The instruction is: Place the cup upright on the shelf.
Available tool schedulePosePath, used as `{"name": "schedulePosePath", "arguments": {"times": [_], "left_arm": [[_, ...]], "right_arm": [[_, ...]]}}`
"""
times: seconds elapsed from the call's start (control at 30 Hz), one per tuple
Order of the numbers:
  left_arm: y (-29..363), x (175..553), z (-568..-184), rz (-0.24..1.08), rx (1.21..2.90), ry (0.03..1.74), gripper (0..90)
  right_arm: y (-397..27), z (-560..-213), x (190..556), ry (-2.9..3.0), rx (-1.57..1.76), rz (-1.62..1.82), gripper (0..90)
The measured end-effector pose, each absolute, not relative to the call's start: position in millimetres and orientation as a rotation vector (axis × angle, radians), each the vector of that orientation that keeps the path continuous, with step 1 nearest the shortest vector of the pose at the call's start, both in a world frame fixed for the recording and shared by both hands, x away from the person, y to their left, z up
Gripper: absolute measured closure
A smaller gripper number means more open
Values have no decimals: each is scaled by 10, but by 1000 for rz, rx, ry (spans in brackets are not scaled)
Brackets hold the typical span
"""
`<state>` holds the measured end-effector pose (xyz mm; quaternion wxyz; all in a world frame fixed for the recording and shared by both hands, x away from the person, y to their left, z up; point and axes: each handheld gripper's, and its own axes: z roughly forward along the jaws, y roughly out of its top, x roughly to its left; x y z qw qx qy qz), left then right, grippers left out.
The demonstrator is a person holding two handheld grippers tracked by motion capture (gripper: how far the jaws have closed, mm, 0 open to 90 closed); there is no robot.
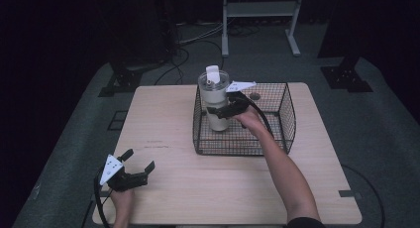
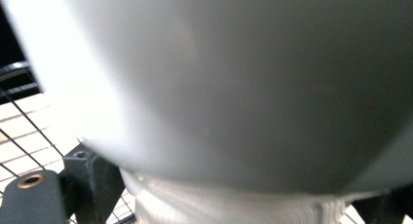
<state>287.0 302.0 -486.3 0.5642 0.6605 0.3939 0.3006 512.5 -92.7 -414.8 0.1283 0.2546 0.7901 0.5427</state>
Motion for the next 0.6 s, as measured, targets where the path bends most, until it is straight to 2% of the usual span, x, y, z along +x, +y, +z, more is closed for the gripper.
{"name": "schedulePosePath", "arguments": {"times": [0.6], "left_arm": [[3009, 2869, -4863, 703, 1563, 918, 0]], "right_arm": [[-949, -4280, 5196, 2382, 730, 1519, 93]]}}
